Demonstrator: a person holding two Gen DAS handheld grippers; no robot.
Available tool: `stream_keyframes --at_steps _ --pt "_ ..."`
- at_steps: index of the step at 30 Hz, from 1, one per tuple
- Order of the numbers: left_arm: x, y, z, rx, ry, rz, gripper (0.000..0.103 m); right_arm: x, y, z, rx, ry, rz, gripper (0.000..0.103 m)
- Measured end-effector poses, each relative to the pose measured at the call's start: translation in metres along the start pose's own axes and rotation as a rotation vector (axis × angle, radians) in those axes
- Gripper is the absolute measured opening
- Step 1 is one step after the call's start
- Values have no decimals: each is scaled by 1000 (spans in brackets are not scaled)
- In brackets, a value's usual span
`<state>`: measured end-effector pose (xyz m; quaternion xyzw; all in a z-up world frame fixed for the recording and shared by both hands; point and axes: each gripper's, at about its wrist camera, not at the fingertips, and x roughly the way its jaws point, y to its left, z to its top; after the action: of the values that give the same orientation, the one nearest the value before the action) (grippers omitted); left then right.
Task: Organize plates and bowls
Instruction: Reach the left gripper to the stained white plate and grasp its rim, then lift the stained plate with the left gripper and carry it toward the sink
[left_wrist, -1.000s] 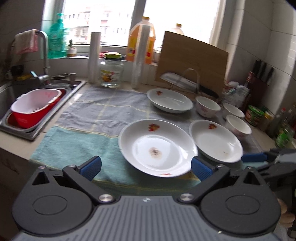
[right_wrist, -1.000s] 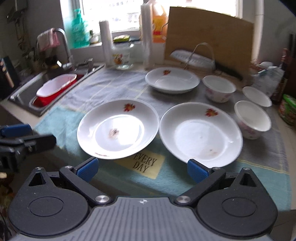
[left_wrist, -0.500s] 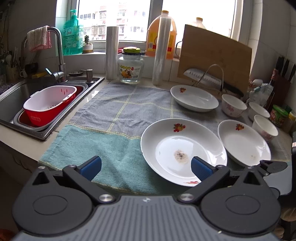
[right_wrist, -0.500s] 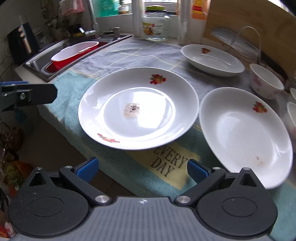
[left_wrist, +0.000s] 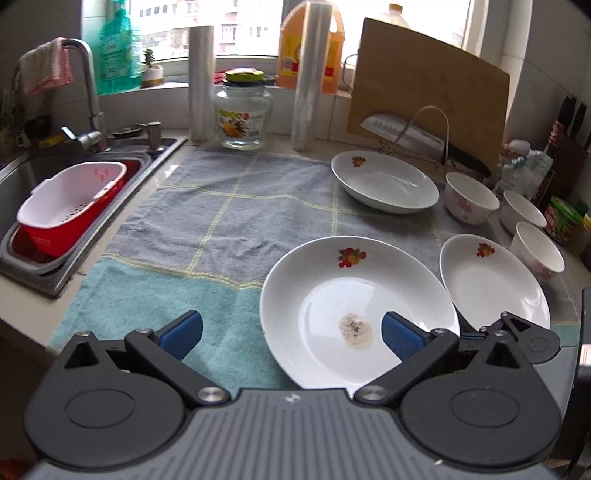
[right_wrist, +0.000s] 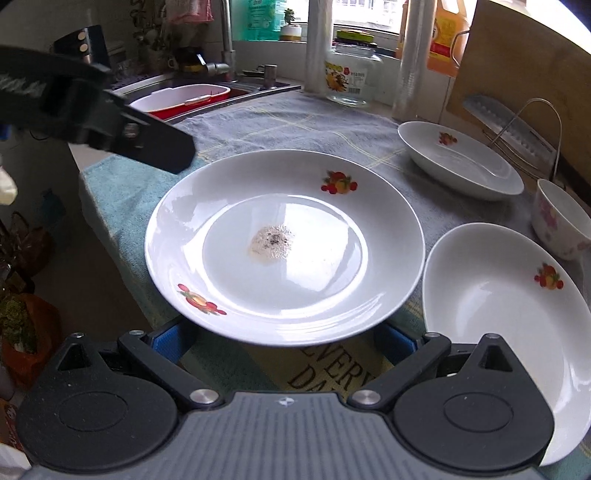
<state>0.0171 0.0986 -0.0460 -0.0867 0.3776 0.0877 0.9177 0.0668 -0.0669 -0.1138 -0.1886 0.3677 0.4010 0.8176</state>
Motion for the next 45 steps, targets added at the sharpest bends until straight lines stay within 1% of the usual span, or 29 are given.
stream_keyframes --at_steps 4,8,10,14,17,23,27,33,39,41,43,45 --pt "12 -1 10 30 50 -55 102 2 -1 -1 2 -9 -7 103" --pt "30 -1 18 99 87 -90 102 2 0 0 28 2 -21 103" --pt "41 2 22 133 118 -126 102 2 0 0 37 6 -30 103" --pt "64 10 29 178 175 -229 102 2 2 1 58 14 -49 103" --pt "81 14 35 238 215 -310 102 2 5 -1 76 6 -66 103" --pt "108 13 47 352 274 -437 102 0 11 -3 121 4 -110 103" --pt "122 9 50 410 322 -502 102 0 14 -3 158 -2 -145 103" --pt "131 5 55 488 339 -538 102 -1 17 -4 193 -8 -180 103" --pt "134 -4 56 573 356 -522 102 -3 22 -8 211 -27 -201 103" --pt "135 -4 58 568 374 -529 102 -3 24 -9 210 -33 -202 103" --pt "138 -1 65 523 406 -541 102 -4 24 -10 209 -37 -203 103" --pt "139 1 71 498 413 -561 102 -5 25 -11 207 -41 -203 103"
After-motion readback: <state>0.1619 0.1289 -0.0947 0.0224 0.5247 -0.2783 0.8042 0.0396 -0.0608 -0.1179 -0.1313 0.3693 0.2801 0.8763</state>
